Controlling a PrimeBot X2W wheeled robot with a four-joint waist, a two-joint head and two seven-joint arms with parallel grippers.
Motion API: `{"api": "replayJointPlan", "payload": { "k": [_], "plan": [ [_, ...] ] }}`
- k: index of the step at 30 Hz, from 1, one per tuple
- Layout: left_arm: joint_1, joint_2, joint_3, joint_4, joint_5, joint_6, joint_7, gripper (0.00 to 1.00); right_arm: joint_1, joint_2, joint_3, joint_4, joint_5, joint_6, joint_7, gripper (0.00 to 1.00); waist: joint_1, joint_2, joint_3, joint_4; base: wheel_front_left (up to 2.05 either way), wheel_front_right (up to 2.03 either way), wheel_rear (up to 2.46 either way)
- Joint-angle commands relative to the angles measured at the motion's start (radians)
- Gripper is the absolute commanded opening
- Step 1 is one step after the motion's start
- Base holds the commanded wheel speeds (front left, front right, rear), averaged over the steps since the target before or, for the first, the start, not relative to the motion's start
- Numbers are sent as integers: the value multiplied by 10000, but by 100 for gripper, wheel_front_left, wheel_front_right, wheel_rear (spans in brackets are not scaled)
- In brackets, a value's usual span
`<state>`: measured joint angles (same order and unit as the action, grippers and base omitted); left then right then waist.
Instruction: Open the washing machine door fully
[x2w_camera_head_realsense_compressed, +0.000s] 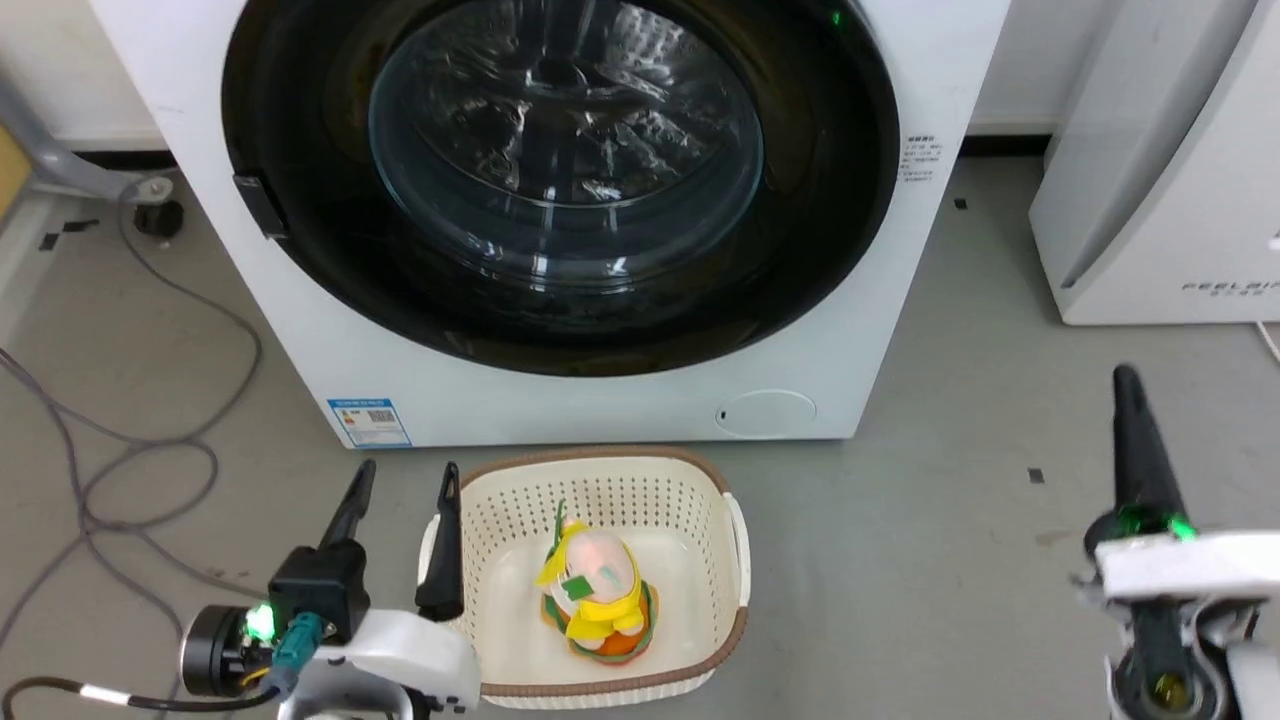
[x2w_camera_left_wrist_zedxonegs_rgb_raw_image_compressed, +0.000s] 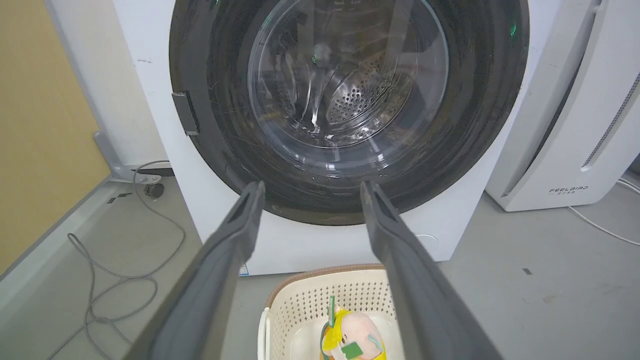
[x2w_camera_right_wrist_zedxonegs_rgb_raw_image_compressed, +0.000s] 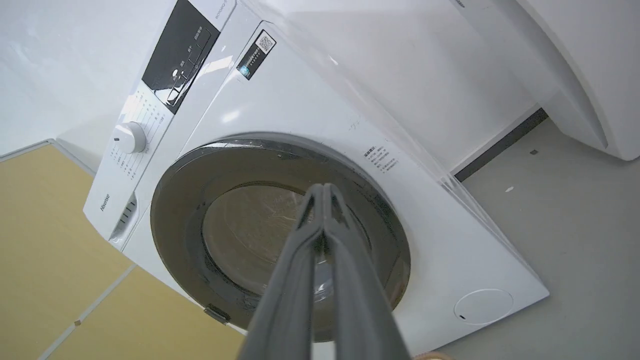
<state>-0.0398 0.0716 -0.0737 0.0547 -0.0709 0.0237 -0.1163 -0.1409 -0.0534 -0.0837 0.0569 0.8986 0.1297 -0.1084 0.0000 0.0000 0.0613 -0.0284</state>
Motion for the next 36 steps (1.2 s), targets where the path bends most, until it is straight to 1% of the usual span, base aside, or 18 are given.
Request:
{"api": "replayJointPlan", "payload": {
  "k": [1, 8, 9, 10, 16, 23, 27, 36],
  "plan": [
    [-240, 50, -22, -52, -96, 43, -123, 100, -548, -145, -86, 263, 698, 6, -19, 0, 0, 0, 150, -52, 0, 0, 0],
    [-535, 152, -71, -169, -149, 37, -270, 100, -2195, -664, 24, 1292, 2486, 6, 58, 0, 0, 0, 630, -192, 0, 0, 0],
    [-535, 152, -71, -169, -149, 37, -270, 100, -2195, -664, 24, 1292, 2486, 6, 58, 0, 0, 0, 630, -192, 0, 0, 0],
    [-585, 168, -78, -188, -156, 35, -291, 100, -2452, -773, 63, 1449, 2729, 6, 53, 0, 0, 0, 717, -205, 0, 0, 0],
    [-849, 284, -77, -316, -212, 29, -416, 100, -4127, -1455, 674, 2453, 3963, 7, 112, 0, 0, 0, 1209, -285, 0, 0, 0],
    [-1131, 382, -253, -334, -212, -25, -562, 100, -6180, -2278, 2130, 3848, 5093, 7, 576, 0, 0, 0, 1684, -315, 0, 0, 0],
    [-1290, 404, -300, -379, -251, -17, -646, 100, -7424, -2614, 3116, 4764, 5713, 7, 993, 0, 0, 0, 1923, -319, 0, 0, 0],
    [-1614, 522, -327, -518, -347, -3, -834, 100, -10672, -3031, 5376, 7077, 6718, 8, 2121, 0, 0, 0, 2527, -308, 0, 0, 0]
  ]
}}
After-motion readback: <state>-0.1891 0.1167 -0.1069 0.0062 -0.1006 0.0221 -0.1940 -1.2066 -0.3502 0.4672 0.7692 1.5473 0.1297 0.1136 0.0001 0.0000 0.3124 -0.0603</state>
